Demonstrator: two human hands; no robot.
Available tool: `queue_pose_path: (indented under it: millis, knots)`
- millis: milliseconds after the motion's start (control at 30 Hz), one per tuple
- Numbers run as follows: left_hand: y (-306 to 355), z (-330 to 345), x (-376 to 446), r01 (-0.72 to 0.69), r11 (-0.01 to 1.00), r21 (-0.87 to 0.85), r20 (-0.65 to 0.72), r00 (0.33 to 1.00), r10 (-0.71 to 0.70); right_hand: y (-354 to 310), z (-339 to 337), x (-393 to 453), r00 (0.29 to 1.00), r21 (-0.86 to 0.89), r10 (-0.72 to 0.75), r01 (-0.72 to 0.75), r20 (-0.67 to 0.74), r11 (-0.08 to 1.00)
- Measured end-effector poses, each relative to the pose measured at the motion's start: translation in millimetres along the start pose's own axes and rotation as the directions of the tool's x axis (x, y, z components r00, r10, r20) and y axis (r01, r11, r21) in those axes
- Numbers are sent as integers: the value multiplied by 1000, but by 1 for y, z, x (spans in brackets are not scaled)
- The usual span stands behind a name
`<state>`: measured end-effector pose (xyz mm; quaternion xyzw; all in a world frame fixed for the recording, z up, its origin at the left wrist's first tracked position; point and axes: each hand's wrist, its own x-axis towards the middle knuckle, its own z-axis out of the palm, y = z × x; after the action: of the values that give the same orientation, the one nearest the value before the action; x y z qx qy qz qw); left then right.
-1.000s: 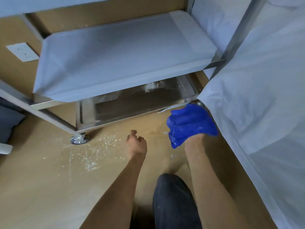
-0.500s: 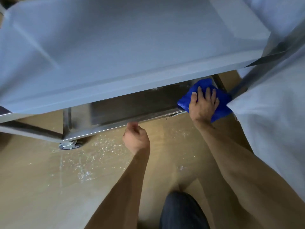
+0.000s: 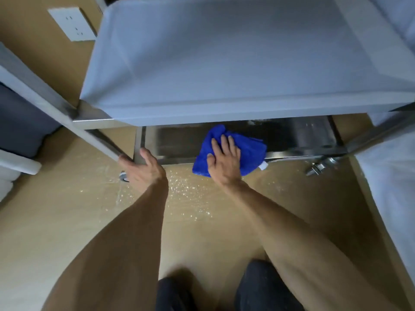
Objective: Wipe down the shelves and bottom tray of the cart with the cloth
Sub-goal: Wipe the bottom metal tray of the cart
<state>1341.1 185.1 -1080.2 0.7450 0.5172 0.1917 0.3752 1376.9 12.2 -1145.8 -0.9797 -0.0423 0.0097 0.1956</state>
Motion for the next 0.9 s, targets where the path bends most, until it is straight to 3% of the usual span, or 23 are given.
queue_pose_path:
  millis: [100, 167, 233, 367, 467, 567, 633, 733, 833, 900]
  knots:
    - [-9, -4, 11, -21, 1000, -15, -14, 1000, 21, -90, 24, 4, 930, -34, -243, 262, 277, 964]
    - [-11, -9, 29, 4, 1000, 23, -78, 997, -3, -131, 37, 5, 874, -55, -309, 354, 375, 934]
    - [-10, -18, 50, 62, 998, 33, -129, 990, -57, -150, 51, 0, 878, -91, -310, 365, 366, 927]
    - [-3, -20, 71, 0, 998, -58, -9, 1000, 0, -126, 56, -6, 927, -136, -316, 346, 199, 928]
    - [3, -10, 65, 23, 999, -34, -10, 1000, -24, -68, 46, -14, 967, -147, -249, 255, 58, 956]
    - [1, -4, 60, -8, 1000, 7, -46, 999, 9, 27, 26, -23, 986, -138, -5, -18, -165, 990]
    - [-4, -3, 63, -56, 998, 27, -53, 997, 57, 88, 2, -19, 932, -82, 238, -270, -272, 959]
    - [-13, 1, 65, -158, 986, 47, -88, 983, 162, 133, -27, -2, 857, -11, 459, -475, -233, 880]
    - [-13, 1, 66, -180, 982, 54, -102, 978, 185, 106, -19, 5, 871, -50, 428, -452, -242, 891]
    - [-15, 0, 69, -216, 975, 60, -99, 970, 221, 65, 4, -4, 930, -88, 270, -300, -250, 950]
